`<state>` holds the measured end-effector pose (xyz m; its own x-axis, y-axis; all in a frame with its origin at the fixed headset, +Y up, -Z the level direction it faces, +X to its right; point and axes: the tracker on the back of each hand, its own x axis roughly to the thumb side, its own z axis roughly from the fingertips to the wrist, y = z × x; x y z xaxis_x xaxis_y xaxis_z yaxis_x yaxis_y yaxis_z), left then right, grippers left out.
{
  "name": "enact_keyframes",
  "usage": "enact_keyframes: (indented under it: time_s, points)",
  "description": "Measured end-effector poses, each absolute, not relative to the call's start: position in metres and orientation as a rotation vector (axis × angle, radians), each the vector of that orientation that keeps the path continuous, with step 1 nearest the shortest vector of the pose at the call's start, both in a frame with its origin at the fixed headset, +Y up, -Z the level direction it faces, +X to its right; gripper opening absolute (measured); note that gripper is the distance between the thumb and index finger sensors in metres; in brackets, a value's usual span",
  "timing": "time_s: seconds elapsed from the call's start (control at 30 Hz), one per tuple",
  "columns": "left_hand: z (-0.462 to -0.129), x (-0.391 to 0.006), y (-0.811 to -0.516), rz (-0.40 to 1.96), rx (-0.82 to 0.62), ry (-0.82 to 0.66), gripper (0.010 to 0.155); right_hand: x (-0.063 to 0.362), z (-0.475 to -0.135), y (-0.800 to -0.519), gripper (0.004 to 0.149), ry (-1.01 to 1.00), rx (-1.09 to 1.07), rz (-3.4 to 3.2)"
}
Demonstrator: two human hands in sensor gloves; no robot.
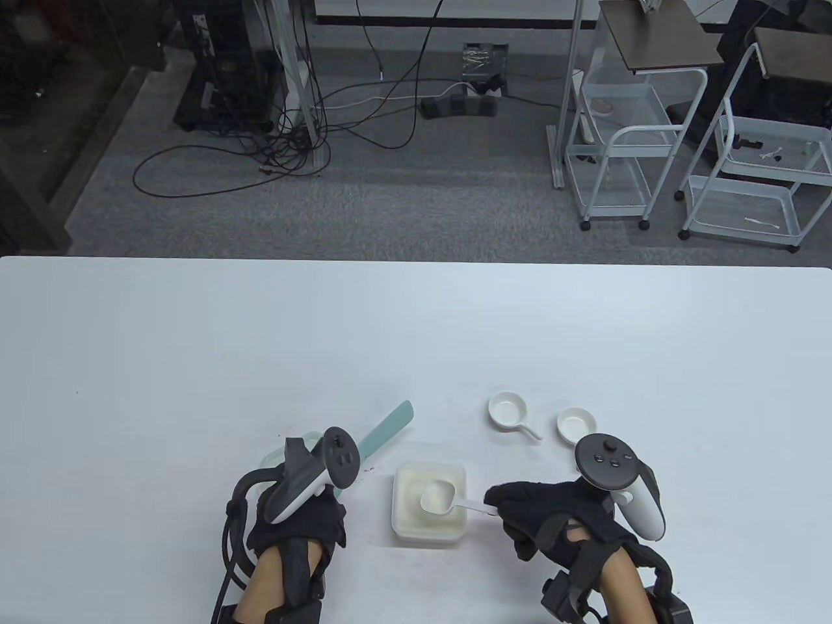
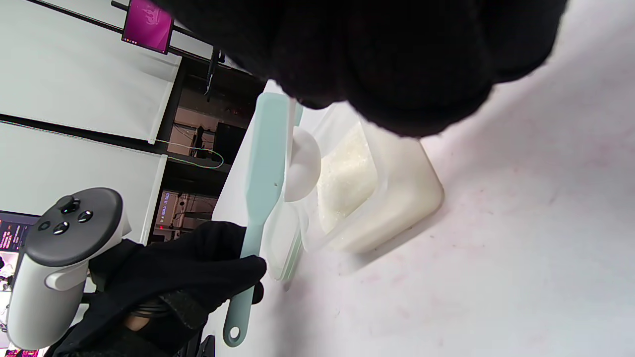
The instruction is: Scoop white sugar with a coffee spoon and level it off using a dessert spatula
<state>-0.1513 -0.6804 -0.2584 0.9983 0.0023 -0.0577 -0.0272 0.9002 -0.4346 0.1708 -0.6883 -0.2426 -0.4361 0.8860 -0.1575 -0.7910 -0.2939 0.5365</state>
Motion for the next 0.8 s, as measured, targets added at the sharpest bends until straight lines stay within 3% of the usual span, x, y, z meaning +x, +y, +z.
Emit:
enact_keyframes:
  time_s: [0.8]
  points:
    - [-0.254, -0.115, -0.730, -0.325, -0.519, 0.073, 0.052, 0.169, -0.242, -0.690, 0.043, 0.694, 0.194, 1.932]
